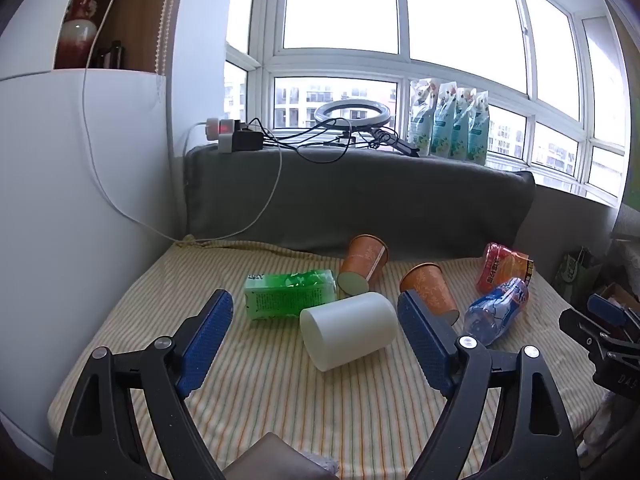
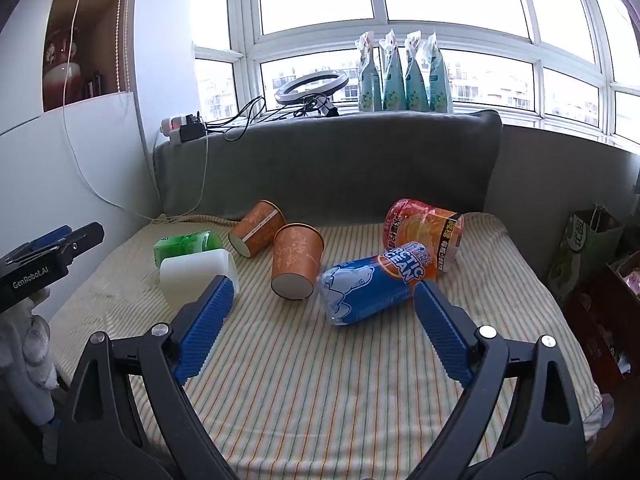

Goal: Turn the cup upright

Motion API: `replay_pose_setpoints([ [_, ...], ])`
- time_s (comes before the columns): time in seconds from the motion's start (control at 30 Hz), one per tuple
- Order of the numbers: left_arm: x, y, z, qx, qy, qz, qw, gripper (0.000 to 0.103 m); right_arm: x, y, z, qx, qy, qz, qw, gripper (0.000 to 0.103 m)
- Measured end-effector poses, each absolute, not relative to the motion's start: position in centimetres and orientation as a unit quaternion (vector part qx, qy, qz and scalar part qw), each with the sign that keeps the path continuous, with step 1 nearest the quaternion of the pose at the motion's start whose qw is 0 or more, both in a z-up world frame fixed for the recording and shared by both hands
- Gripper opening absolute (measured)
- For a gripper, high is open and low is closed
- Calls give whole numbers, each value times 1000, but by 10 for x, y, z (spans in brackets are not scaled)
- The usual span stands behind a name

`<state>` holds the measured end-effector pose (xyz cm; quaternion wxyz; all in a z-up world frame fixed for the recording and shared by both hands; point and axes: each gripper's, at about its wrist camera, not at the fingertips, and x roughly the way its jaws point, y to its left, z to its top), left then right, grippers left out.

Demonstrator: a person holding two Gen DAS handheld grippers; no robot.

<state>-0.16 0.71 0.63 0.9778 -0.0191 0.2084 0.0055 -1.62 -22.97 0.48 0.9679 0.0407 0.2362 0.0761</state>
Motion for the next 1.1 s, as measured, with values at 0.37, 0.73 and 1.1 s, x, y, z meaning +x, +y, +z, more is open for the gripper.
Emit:
replay_pose_setpoints([
  [0.37, -4, 3, 5, -17, 206, 6, 978, 85, -18, -231, 5, 41, 233, 74, 969, 94],
  [0.73, -4, 1, 4, -18, 205, 5, 979, 85, -17, -230, 4, 40, 235, 75, 968, 94],
  [1.1, -4, 1, 5, -18, 205, 4, 979, 85, -17, -230, 3, 39, 234, 76, 969, 94],
])
